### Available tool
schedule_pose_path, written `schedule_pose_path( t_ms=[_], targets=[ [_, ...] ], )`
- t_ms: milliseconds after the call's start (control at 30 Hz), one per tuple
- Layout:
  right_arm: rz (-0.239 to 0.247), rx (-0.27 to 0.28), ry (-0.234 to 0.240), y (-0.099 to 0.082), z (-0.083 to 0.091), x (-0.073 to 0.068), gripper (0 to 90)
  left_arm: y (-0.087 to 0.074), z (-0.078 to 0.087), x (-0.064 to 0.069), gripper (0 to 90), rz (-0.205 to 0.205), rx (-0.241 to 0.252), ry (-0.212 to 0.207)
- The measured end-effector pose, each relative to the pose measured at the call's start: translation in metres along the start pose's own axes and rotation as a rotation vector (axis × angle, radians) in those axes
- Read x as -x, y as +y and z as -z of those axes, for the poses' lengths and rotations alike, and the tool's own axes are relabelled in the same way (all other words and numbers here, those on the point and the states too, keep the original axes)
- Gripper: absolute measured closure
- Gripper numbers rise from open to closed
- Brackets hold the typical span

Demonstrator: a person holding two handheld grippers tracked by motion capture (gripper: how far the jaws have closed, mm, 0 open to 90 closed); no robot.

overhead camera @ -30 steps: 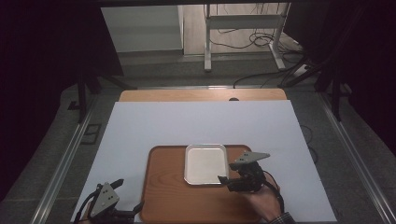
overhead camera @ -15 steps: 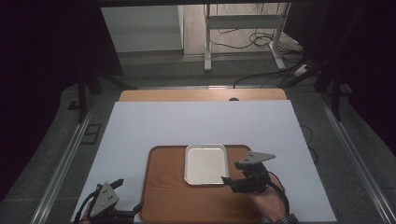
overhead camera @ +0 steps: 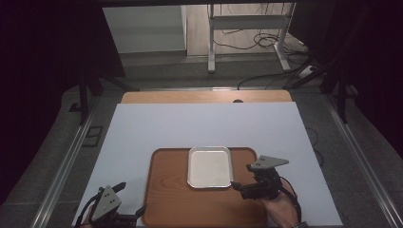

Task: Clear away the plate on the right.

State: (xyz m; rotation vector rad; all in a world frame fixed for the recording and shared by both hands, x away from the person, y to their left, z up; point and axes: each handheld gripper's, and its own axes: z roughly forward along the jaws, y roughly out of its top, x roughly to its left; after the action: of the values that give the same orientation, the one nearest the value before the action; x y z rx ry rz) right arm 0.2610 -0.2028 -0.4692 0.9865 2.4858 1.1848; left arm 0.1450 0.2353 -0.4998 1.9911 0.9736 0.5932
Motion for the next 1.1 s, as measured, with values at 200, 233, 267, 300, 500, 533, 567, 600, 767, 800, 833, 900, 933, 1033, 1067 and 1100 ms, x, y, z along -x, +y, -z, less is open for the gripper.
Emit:
schedule_pose_path(
  t_ms=[200, 233, 267, 300, 500, 533, 567, 600, 767, 800, 833, 900, 933, 1033, 1067, 1100],
  targets=[
    [0.029, -0.003, -0.015, -0.005, 0.008, -0.002, 8.4, 0.000, 0.000, 0.000, 3.3, -0.001, -0.001, 0.000],
    [0.029, -0.003, -0.015, -0.005, 0.008, -0.002, 8.4, 0.000, 0.000, 0.000, 3.3, -0.001, -0.001, 0.000],
    [0.032, 0.004, -0.018, -0.006, 0.008, -0.003, 8.0, 0.000, 0.000, 0.000, 3.3, 0.000, -0.001, 0.000],
    [0.032, 0.005, -0.019, -0.006, 0.010, -0.003, 7.5, 0.000, 0.000, 0.000, 3.3, 0.001, -0.001, 0.000],
    [0.016, 0.039, -0.028, -0.010, 0.019, -0.002, 4.2, 0.000, 0.000, 0.000, 3.4, 0.000, -0.001, -0.001],
    [0.013, 0.040, -0.029, -0.011, 0.021, -0.001, 3.7, 0.000, 0.000, 0.000, 3.4, 0.000, -0.001, -0.001],
    [0.012, 0.039, -0.029, -0.012, 0.022, -0.001, 3.5, 0.000, 0.000, 0.000, 3.4, 0.000, -0.001, -0.001],
    [0.011, 0.038, -0.030, -0.013, 0.023, 0.000, 2.9, 0.000, 0.000, 0.000, 3.4, 0.000, -0.001, 0.000],
    [0.002, 0.052, -0.039, -0.020, 0.030, 0.003, 1.0, 0.000, 0.000, 0.000, 3.4, 0.001, -0.001, -0.001],
    [-0.001, 0.053, -0.040, -0.021, 0.032, 0.004, 0.6, 0.000, 0.000, 0.000, 3.4, 0.001, -0.001, -0.001],
    [-0.002, 0.059, -0.042, -0.023, 0.034, 0.004, 0.2, 0.000, 0.000, 0.000, 3.4, 0.001, 0.000, -0.001],
    [-0.006, 0.061, -0.049, -0.025, 0.036, 0.005, 0.0, 0.000, 0.000, 0.000, 3.4, 0.001, 0.000, 0.000],
    [-0.004, 0.064, -0.052, -0.026, 0.038, 0.005, 0.0, 0.000, 0.000, 0.000, 3.4, 0.000, 0.000, -0.001],
    [-0.004, 0.068, -0.062, -0.030, 0.042, 0.006, 0.0, 0.000, 0.000, 0.000, 3.4, 0.000, -0.001, 0.000],
    [-0.007, 0.069, -0.065, -0.032, 0.044, 0.006, 0.0, 0.000, 0.000, 0.000, 3.4, 0.000, -0.001, 0.000],
    [-0.007, 0.071, -0.071, -0.033, 0.045, 0.007, 0.0, 0.000, 0.000, 0.000, 3.4, 0.000, -0.001, 0.000]
  ],
)
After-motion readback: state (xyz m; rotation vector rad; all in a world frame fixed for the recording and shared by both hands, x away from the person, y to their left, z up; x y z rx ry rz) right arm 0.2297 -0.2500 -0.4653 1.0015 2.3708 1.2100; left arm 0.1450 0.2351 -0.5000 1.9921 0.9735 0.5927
